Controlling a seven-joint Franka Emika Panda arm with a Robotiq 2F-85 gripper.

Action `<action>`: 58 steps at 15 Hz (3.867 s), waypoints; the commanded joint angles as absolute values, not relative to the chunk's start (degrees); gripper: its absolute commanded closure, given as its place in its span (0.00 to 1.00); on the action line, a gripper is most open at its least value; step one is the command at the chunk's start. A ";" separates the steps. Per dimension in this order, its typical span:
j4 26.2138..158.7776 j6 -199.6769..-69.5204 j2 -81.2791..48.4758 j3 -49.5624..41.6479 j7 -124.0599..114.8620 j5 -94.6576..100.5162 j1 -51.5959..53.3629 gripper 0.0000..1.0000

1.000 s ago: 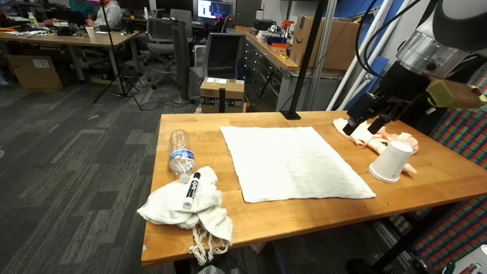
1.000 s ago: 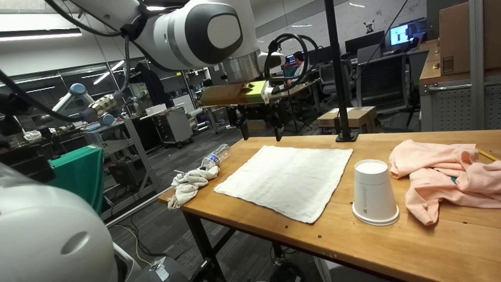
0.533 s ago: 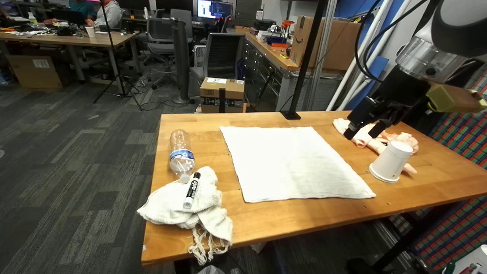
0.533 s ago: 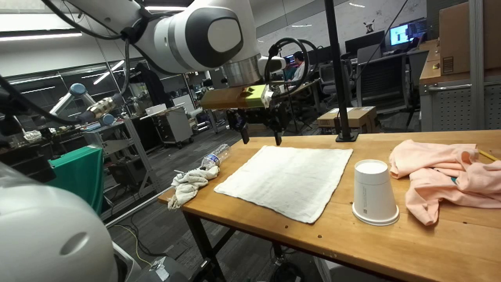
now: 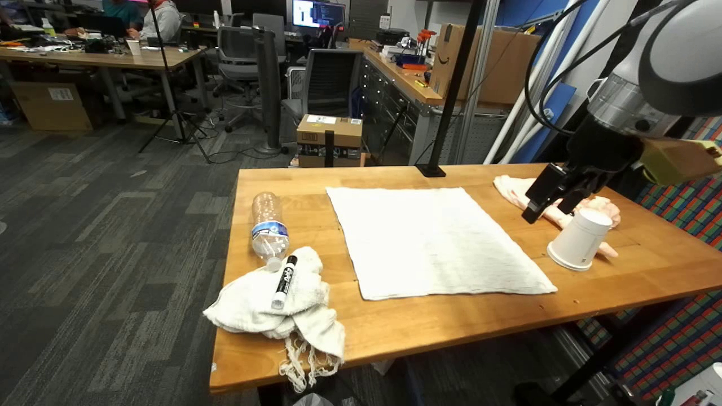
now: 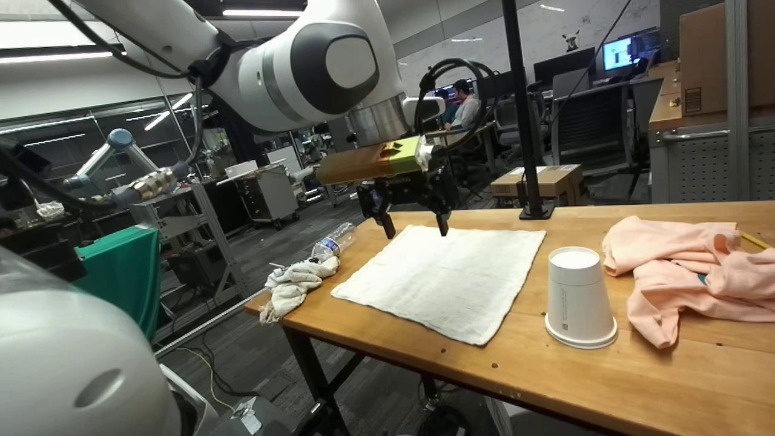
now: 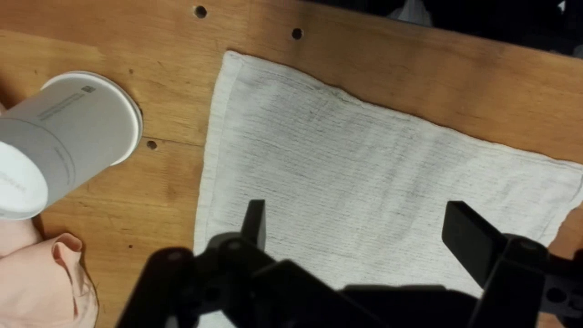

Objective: Fold the cloth

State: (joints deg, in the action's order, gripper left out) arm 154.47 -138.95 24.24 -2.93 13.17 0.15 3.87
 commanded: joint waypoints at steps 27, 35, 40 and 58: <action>148.90 -150.90 -3.54 -4.77 20.01 -4.66 -3.03 0.00; 147.23 -150.67 -7.28 -3.83 19.99 -4.68 -3.84 0.00; 146.86 -150.53 -7.81 -3.68 19.60 -4.53 -4.14 0.32; 144.37 -144.04 -6.54 -3.76 9.67 7.59 -2.12 0.92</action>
